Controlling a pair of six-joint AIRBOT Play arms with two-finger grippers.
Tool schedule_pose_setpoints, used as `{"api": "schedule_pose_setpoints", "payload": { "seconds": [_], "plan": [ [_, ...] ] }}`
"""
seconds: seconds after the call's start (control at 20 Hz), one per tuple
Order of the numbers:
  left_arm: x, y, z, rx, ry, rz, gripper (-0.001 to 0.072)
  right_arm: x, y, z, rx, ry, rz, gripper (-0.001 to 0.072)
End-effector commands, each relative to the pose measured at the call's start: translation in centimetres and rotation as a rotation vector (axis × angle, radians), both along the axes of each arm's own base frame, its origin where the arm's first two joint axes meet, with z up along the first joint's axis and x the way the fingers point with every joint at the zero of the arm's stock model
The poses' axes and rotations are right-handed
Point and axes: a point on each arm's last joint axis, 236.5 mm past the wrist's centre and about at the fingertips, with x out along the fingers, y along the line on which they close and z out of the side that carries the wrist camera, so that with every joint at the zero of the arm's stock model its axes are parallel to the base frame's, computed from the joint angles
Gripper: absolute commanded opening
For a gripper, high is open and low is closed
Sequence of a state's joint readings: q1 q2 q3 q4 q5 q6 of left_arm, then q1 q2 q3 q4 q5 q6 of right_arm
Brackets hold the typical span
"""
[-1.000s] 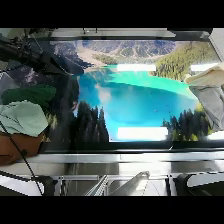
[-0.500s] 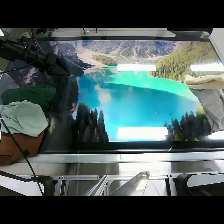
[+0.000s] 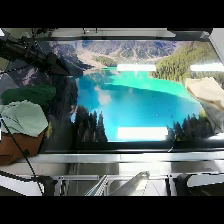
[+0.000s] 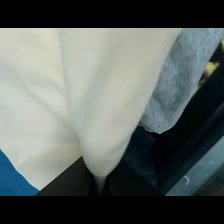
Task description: Fold the shirts.
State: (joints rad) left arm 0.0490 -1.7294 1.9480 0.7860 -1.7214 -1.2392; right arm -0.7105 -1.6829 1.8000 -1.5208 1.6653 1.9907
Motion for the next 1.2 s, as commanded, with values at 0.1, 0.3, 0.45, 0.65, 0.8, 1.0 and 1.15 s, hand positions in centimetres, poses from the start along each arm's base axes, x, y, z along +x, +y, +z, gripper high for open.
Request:
{"api": "schedule_pose_setpoints", "payload": {
  "seconds": [0.1,0.3,0.45,0.65,0.8,1.0,1.15],
  "plan": [
    [0.0,0.0,0.0,0.000,0.000,-0.001,0.0011,-3.2,0.6,-1.8,0.035,0.147,-0.027,0.0023],
    [0.0,0.0,0.0,0.000,0.001,-0.002,0.0011,-3.9,1.3,-2.1,0.071,0.191,-0.025,0.0025],
    [-0.1,0.0,0.0,0.000,0.003,-0.004,0.0012,-4.3,1.6,-2.0,0.085,0.207,-0.023,0.0675],
    [-0.1,0.0,0.0,0.000,0.002,-0.004,0.0011,-4.0,1.6,-2.1,0.087,0.192,0.030,0.0694],
    [0.1,0.0,0.0,-0.001,-0.005,0.002,0.0011,-3.2,2.6,-2.0,0.129,0.155,0.037,0.0693],
    [0.5,-0.1,0.1,-0.003,-0.018,0.015,0.0010,1.2,5.6,-1.5,0.247,-0.040,0.086,0.0224],
    [0.5,-0.1,0.1,-0.003,-0.018,0.015,0.0010,4.9,8.9,-0.3,0.340,-0.179,0.138,0.0015]
  ]
}}
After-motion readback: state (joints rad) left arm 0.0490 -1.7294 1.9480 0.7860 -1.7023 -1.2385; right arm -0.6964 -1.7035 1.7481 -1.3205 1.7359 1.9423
